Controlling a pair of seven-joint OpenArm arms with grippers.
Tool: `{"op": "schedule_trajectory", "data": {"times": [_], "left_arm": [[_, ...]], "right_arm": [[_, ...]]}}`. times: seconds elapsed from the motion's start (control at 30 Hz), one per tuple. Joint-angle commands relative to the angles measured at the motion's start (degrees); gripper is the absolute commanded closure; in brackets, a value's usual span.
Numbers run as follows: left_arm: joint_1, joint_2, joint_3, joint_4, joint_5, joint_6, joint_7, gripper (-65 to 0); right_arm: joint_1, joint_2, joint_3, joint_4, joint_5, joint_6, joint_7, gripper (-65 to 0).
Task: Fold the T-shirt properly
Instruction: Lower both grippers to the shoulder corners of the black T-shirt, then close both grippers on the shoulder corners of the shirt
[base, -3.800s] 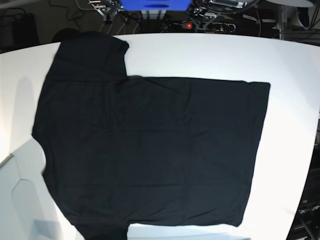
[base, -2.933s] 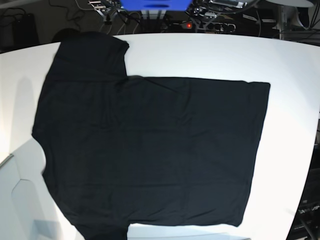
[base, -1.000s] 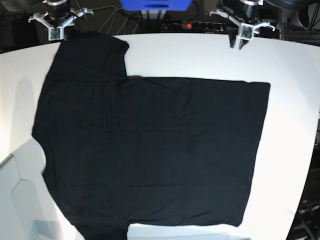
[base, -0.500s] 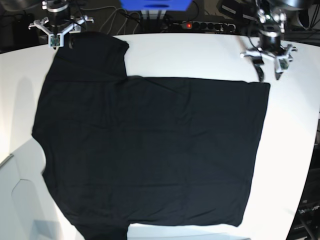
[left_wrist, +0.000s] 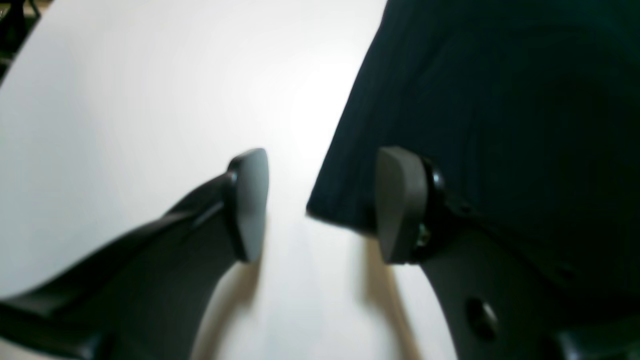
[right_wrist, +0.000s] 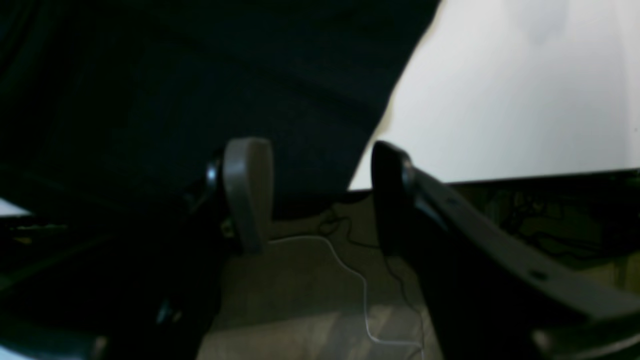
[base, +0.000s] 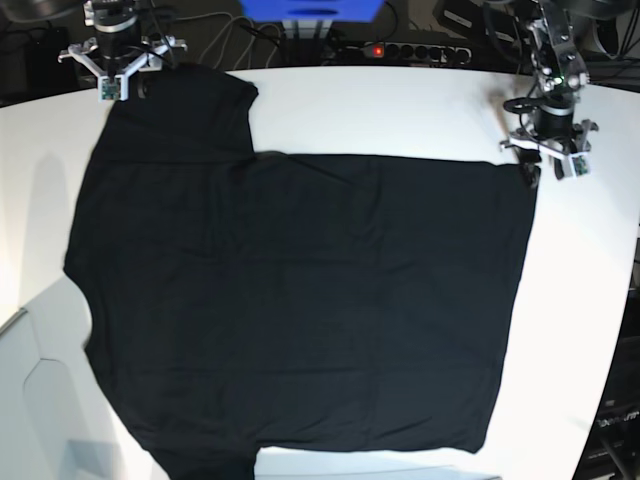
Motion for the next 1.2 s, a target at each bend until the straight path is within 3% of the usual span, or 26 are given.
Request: {"op": "schedule_trajectory", "data": {"times": [0.0,0.53,0.6,0.73,0.9,1.17], "left_arm": [[-0.2,-0.7,-0.6,-0.1,-0.2,0.0,-1.2,-33.2],[-1.8,-0.7,0.0,-4.1,-0.2,-0.6,-1.2,-32.6],[-1.8,-0.7,0.0,-4.4,-0.2,-0.6,-1.2,-29.1],[-1.8,-0.7,0.0,-4.4,-0.2,-0.6,-1.2,-13.9],[-1.8,-0.7,0.0,-4.2,-0.2,-0.6,-1.2,0.0],[-0.9,-0.7,-0.1,-1.3,-0.2,-0.6,-1.2,-0.1]], "right_arm": [[-0.7,0.4,0.3,0.9,-0.1,0.3,1.1,-32.0],[-0.8,0.4,1.3,1.0,-0.2,0.3,1.1,-32.0],[-0.8,0.2,2.1,1.0,-0.2,0.3,1.1,-32.0],[-0.7,0.2,3.6,1.0,-0.2,0.3,1.3,-32.0],[-0.7,0.2,5.0,1.0,-0.2,0.3,1.3,-32.0],[-0.6,0.2,5.1,1.0,-0.2,0.3,1.3,-32.0]]}}
